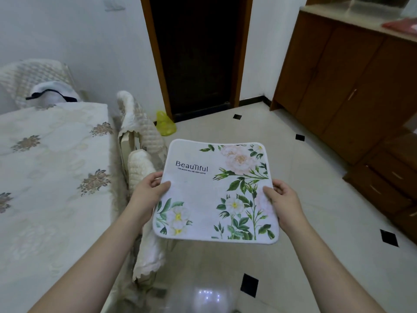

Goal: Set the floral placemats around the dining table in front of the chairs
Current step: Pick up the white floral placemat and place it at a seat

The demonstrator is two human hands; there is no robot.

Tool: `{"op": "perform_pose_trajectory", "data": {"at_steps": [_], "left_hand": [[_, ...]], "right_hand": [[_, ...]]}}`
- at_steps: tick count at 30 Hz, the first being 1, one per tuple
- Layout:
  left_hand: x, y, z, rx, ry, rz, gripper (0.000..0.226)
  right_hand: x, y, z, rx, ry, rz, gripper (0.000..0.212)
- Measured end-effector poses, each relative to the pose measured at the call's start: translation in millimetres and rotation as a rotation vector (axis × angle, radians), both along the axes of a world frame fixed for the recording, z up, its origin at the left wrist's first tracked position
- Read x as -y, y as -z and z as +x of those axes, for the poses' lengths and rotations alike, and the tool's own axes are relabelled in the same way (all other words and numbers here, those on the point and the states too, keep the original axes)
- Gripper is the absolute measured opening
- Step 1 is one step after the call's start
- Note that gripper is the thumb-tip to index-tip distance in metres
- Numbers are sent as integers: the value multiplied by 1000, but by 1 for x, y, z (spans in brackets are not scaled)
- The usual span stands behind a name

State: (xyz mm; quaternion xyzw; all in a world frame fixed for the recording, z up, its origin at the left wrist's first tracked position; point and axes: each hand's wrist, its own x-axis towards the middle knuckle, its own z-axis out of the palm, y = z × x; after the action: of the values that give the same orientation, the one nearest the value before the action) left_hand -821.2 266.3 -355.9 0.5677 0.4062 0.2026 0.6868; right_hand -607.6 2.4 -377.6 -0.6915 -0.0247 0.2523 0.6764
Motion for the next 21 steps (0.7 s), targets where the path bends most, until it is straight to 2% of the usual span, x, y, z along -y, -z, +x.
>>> {"op": "perform_pose_trajectory", "data": {"at_steps": [9, 21], "left_hand": [[-36, 6, 16, -6, -196, 3, 31], [-137, 22, 6, 5, -464, -35, 34]], "right_hand": [[-68, -1, 57, -34, -135, 7, 17], [-240, -3, 92, -37, -406, -52, 15]]}}
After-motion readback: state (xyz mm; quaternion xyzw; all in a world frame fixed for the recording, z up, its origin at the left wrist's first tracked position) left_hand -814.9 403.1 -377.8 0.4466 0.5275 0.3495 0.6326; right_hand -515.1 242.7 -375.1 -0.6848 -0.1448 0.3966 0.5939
